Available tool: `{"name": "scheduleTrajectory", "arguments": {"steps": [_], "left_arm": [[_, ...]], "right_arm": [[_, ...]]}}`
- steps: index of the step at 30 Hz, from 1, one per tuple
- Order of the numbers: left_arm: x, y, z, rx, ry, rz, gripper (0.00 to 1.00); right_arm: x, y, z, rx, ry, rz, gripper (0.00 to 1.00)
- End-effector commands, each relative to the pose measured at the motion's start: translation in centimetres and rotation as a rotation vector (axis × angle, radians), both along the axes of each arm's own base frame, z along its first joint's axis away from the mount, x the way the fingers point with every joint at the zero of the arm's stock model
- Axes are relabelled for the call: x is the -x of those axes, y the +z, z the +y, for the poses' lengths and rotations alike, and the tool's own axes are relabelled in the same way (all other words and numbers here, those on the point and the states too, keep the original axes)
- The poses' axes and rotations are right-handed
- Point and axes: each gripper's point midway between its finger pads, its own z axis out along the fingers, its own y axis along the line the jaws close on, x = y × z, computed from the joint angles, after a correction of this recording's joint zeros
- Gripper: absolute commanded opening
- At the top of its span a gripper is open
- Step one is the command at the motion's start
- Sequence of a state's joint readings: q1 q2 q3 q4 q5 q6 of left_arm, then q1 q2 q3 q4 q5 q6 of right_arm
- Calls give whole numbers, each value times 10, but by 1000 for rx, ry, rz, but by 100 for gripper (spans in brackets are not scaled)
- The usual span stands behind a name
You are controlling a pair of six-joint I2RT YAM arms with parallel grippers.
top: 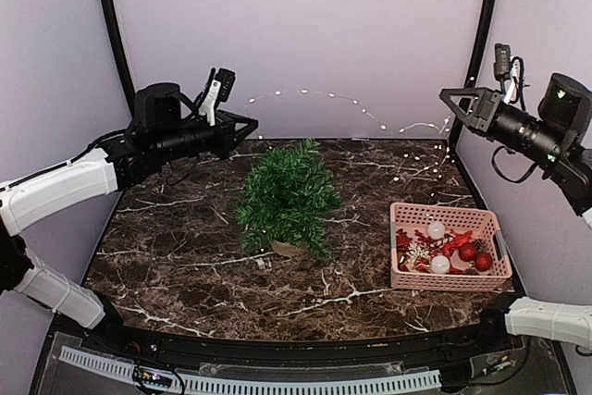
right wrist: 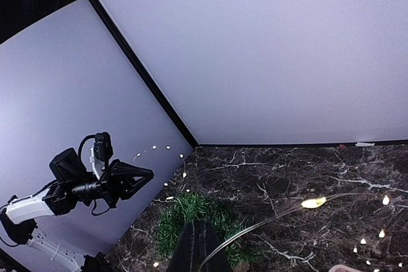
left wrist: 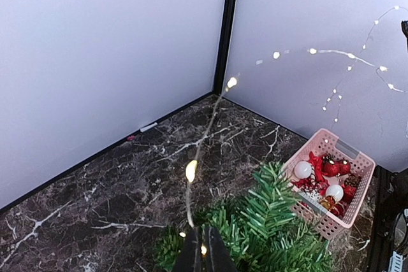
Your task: Decorate the small christmas tree
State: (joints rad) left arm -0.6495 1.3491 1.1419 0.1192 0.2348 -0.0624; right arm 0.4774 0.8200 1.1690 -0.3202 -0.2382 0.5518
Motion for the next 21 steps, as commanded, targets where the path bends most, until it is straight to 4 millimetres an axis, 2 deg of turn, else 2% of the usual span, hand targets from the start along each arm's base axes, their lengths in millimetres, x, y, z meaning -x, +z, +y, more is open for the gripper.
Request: {"name": "scheduleTrajectory", "arguments": {"steps": [1,7,15,21], "left_arm": [[-11,33,15,29,52,-73,0],[-27,44,37,87,56,-62,0],[-34,43,58,94,91,-64,0],[-42,51,72,98,109,-72,0]], "right_arm": [[6,32,-9,-47,-28,-81,0],[8,32,-13,-47,-46,-78,0],[9,28,-16,-36,-60,-62,0],[9,24,-15,-26,-54,-62,0]]}}
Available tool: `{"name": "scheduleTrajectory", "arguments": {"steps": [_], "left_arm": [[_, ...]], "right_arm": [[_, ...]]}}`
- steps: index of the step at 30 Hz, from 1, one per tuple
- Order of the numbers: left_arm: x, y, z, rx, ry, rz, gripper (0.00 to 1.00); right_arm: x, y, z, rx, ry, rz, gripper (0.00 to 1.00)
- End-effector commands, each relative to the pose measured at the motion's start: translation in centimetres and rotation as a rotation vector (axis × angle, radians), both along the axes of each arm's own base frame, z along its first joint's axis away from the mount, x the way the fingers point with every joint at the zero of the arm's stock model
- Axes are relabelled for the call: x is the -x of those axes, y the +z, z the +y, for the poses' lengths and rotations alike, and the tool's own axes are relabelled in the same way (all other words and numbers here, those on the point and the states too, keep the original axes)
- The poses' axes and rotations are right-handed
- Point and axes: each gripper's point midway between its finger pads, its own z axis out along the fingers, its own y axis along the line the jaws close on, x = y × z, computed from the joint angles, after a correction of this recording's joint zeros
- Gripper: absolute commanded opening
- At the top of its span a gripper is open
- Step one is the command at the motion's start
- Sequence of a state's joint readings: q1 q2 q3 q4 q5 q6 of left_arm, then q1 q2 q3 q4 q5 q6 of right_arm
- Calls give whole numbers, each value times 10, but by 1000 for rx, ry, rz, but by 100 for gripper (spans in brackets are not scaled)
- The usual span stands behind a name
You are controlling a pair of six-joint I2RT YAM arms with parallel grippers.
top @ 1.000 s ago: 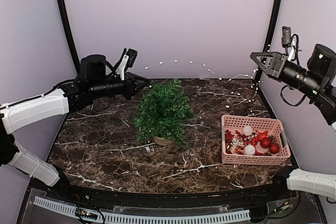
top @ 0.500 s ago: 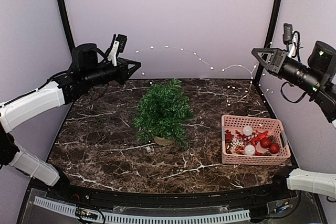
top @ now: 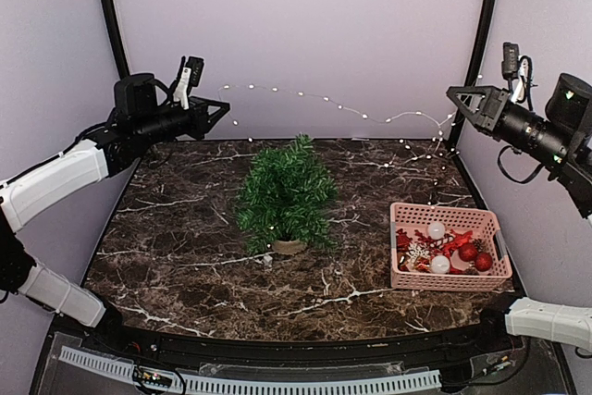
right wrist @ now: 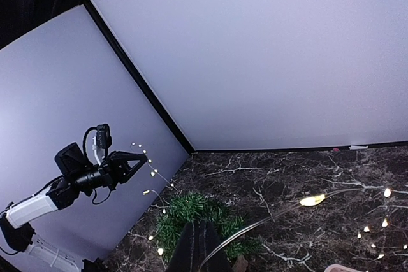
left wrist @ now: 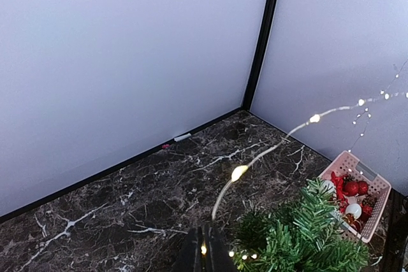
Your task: Decorate the small christmas tree
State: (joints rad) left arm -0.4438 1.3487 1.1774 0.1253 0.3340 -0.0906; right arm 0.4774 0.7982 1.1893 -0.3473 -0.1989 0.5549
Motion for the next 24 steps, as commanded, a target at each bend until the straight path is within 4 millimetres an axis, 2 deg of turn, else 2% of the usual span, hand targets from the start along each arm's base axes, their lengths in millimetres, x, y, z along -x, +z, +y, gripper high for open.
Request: {"name": "scheduleTrajectory", "arguments": {"steps": [1,8,13,24], "left_arm": [[1,33,12,41,-2,-68,0],[-11,47,16,36,6,-81,0],[-15,53,28,39,31,-90,0],[8,20,25,72,-52,-64,0]], "right_arm": [[5,16,-5,-15,-12,-53,0],[4,18,-4,0,-6,-62,0],[5,18,-2,-4,7,-65,0],[7,10,-3,5,3,-47,0]]}}
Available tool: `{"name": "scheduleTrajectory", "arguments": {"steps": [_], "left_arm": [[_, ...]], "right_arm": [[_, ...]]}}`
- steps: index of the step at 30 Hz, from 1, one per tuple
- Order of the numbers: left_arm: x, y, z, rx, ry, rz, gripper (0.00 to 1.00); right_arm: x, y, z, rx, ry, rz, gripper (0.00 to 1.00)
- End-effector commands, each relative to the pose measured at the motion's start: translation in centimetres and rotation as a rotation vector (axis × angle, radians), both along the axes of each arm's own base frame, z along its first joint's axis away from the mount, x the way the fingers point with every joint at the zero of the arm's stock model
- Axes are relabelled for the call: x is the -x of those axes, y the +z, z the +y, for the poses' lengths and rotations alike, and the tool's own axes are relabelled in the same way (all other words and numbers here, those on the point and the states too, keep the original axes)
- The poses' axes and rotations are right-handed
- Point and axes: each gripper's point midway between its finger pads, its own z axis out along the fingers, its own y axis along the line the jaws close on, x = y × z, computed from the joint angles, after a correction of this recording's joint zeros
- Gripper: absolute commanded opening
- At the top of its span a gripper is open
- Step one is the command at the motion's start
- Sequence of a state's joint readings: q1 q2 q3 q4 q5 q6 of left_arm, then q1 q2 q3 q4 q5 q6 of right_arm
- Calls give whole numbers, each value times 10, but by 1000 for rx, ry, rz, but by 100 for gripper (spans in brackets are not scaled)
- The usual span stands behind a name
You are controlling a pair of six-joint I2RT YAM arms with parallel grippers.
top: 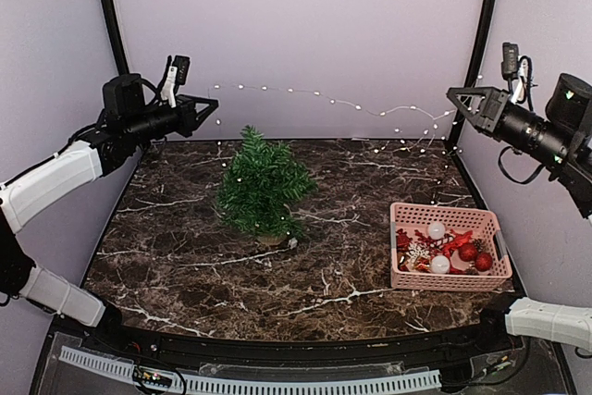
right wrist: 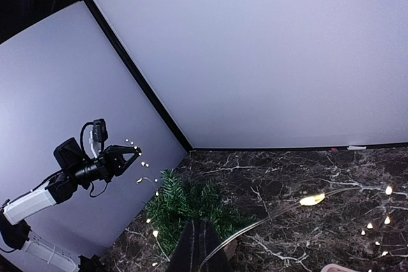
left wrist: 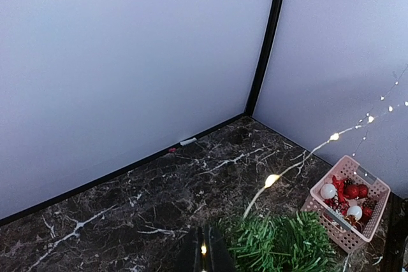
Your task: Decorate the small christmas tree
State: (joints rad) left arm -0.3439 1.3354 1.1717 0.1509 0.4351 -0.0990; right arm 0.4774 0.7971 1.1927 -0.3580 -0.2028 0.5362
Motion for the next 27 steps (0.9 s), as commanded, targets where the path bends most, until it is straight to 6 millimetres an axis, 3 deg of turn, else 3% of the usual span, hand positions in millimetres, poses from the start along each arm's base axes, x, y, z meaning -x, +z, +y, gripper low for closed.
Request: {"name": "scheduleTrajectory", "arguments": {"steps": [1,12,20,27], "left_arm": [[19,6,-2,40,-57,-36,0],[41,-24,-1,53,-98,-23,0],[50,-51,0,54,-110,9,2],[54,-62,1,44,-115,29,3]], "right_arm": [[6,10,-3,-11,0,-40,0],[1,-20,4,6,26,21,0],[1,-22,9,12,51,15,0],[3,-26,13,14,84,18,0]]}}
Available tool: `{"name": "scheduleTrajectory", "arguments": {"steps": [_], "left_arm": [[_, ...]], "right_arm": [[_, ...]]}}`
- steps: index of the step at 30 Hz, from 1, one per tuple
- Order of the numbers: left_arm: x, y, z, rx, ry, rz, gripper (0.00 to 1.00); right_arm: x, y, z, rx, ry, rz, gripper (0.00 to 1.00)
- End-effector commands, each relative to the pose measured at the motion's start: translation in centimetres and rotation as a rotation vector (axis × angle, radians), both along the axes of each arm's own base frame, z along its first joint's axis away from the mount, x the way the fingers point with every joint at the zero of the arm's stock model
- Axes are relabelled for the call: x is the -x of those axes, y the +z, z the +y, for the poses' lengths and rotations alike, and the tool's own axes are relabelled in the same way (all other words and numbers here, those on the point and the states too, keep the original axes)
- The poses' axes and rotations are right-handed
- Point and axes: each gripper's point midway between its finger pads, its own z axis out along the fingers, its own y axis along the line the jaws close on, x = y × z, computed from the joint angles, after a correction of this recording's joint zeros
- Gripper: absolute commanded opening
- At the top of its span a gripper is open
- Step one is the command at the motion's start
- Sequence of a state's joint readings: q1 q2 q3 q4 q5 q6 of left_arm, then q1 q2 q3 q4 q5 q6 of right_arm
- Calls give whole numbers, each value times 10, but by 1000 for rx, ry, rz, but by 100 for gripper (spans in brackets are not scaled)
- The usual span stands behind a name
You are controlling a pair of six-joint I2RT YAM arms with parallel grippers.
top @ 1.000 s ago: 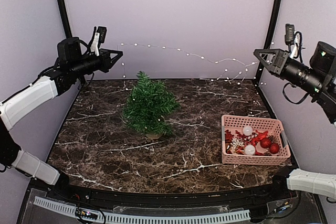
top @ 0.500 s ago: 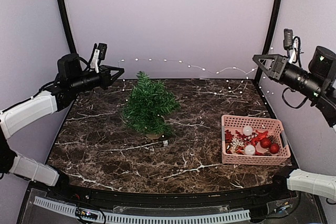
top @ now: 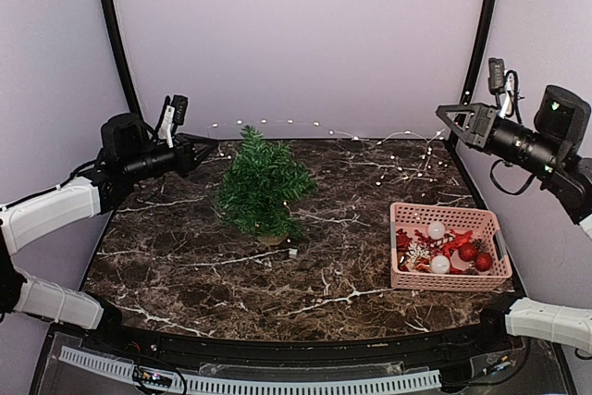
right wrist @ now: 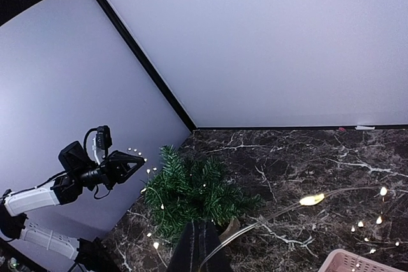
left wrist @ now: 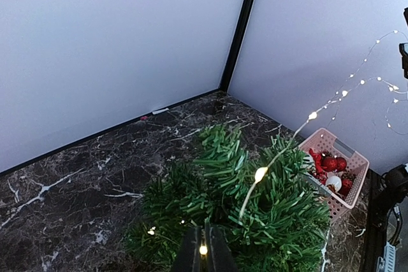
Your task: Decorate the small christmas tree
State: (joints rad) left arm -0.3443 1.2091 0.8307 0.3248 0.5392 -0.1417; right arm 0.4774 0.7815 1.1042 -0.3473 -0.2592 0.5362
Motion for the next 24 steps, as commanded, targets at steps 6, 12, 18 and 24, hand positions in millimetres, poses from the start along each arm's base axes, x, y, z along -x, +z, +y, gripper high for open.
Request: {"name": "scheduleTrajectory", "arguments": {"steps": [6,12,18,24], "left_arm": [[14,-3,5,52,0,-36,11],[24,-18,5,76,-19,-4,18],[41,-34,12,74,-11,11,17],[51,-49,20,99,15,3,17]], "right_arm": [[16,17,0,-8,45,-44,0],[34,17,10,-27,157,-29,0],[63,10,25,-27,333,-15,0],[85,-13,37,-21,485,49,0]]}}
